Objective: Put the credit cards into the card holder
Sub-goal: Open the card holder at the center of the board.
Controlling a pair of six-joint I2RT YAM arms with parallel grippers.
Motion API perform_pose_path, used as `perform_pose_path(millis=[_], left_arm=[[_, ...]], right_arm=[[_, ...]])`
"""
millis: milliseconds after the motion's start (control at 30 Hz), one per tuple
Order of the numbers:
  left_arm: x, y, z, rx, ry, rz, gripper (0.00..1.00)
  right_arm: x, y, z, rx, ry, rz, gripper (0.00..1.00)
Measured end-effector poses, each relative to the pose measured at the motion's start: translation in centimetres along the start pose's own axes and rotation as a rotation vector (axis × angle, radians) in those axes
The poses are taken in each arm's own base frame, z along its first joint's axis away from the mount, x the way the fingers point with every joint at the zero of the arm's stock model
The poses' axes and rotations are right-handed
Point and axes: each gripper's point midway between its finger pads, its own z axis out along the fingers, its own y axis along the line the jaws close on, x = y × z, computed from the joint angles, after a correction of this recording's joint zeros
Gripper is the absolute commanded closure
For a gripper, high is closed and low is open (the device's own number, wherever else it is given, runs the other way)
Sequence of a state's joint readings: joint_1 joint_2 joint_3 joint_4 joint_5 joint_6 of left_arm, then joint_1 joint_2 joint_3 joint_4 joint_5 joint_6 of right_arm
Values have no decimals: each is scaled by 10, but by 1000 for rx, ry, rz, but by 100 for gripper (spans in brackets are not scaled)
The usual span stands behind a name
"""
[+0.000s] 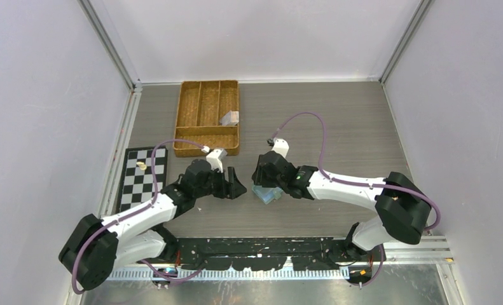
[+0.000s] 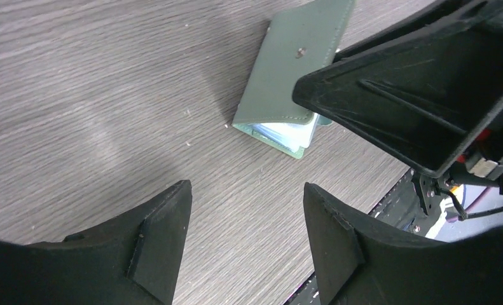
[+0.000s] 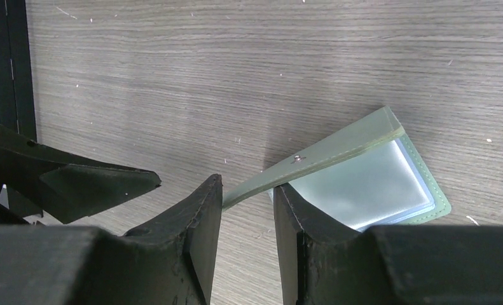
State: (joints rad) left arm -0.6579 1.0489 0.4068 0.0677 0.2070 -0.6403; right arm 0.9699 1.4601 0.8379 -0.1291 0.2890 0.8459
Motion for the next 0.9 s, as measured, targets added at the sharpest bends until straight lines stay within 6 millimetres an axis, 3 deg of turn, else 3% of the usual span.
perform_pose_path(millis=[700, 900], left_arm=[[-8, -18, 49, 198, -31, 245, 35], [-7, -22, 59, 206, -39, 289, 49]], right_arm=[[-7, -3, 4, 25, -41, 26, 60], [-6, -4, 5, 30, -38, 30, 60]])
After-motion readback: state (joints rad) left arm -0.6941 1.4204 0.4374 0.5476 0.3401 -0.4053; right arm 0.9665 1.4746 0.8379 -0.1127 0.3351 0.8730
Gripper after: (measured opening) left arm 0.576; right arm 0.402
